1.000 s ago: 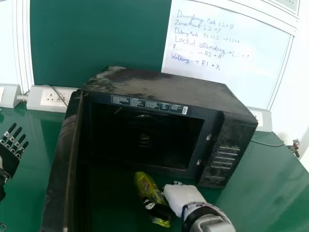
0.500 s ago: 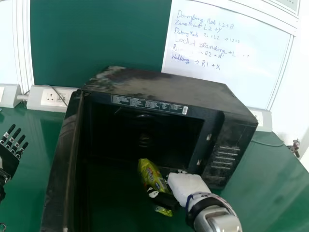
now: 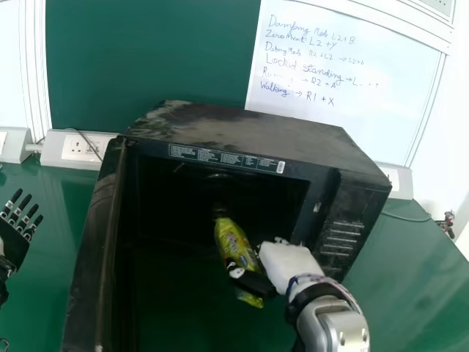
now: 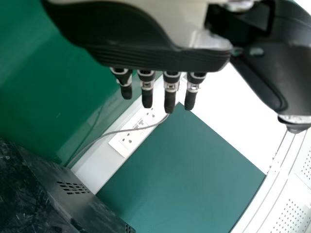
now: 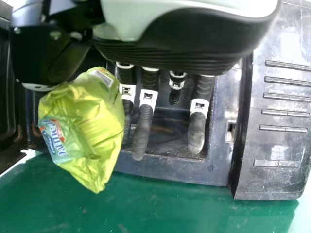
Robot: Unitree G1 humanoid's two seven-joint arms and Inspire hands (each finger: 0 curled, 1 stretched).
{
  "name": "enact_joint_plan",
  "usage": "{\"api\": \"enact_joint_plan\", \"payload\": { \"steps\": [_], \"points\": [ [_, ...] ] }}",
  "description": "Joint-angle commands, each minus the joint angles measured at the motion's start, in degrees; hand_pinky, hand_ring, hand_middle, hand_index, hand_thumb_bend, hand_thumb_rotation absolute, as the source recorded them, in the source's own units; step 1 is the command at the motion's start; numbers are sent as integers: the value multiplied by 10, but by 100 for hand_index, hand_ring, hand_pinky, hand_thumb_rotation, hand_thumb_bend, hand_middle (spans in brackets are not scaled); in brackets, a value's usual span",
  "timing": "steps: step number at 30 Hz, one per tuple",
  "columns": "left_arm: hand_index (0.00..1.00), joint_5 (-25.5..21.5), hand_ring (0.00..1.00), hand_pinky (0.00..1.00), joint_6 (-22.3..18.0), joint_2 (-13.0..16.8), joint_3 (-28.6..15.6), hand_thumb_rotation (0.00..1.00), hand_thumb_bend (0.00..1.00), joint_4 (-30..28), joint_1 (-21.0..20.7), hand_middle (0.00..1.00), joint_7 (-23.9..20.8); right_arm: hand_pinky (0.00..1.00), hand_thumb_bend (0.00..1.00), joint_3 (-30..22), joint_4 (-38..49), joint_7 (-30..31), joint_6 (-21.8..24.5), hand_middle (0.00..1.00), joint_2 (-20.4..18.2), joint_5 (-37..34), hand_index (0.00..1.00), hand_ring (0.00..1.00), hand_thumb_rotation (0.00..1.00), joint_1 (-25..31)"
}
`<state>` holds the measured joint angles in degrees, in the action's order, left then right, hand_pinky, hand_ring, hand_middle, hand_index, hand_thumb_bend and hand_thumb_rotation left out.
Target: Put biscuit inside oven
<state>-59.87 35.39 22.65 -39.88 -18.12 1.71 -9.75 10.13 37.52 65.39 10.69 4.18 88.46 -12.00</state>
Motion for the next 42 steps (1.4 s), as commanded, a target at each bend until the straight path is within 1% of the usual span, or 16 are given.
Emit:
{"api": "enact_joint_plan", "payload": {
  "steps": [1, 2, 3, 7, 12, 16, 19, 23, 25, 27, 34, 42],
  "points": [
    [100, -4, 100, 100, 0, -2, 3, 25, 44, -3, -2, 100, 7, 21, 53, -4, -9, -10, 7, 47, 0, 8, 49, 26, 0, -31],
    [99, -3, 100, 100, 1, -1, 3, 25, 44, -3, -2, 100, 8, 18, 53, -3, -14, -7, 9, 47, -1, 13, 49, 24, 0, -38],
    [99, -3, 100, 100, 1, -1, 3, 25, 44, -3, -1, 100, 9, 17, 53, -2, -19, -7, 11, 47, -2, 16, 49, 23, 0, -45],
    [99, -1, 100, 100, 1, -1, 5, 27, 42, -6, 2, 100, 11, 20, 53, 2, -40, -5, 21, 47, -8, 27, 49, 26, 0, -70],
    [98, -1, 100, 100, 0, -4, 6, 27, 42, -9, 2, 99, 10, 18, 53, 5, -70, -6, 38, 47, -17, 31, 49, 24, 0, -102],
    [98, -6, 100, 100, 2, -5, 5, 27, 42, -10, 3, 99, 9, 17, 53, 7, -90, -12, 44, 47, -15, 26, 49, 24, 0, -119],
    [99, -6, 100, 100, 0, -5, 5, 27, 41, -9, 4, 99, 16, 21, 53, 7, -102, -16, 50, 47, -15, 17, 49, 29, 0, -130],
    [96, -1, 100, 100, -1, -7, 6, 28, 41, -11, 4, 97, 15, 23, 53, 11, -115, -21, 45, 47, -4, 1, 49, 29, 0, -142],
    [96, -2, 100, 100, 0, -8, 6, 28, 41, -12, 4, 96, 13, 21, 53, 13, -121, -27, 47, 47, -2, -8, 49, 28, 0, -146],
    [96, -7, 100, 100, 1, -9, 5, 27, 41, -13, 4, 96, 12, 24, 53, 13, -126, -33, 53, 48, -2, -20, 49, 31, 0, -148],
    [95, -8, 100, 100, 4, -11, 4, 28, 41, -23, 8, 96, 5, 14, 53, 22, -153, -60, 72, 47, -1, -32, 49, 23, 0, -160],
    [94, -6, 100, 100, 1, -8, 4, 29, 39, -24, 11, 96, 12, 17, 53, 46, -209, -72, 92, 47, 3, -19, 49, 24, 0, -193]
  ]
}}
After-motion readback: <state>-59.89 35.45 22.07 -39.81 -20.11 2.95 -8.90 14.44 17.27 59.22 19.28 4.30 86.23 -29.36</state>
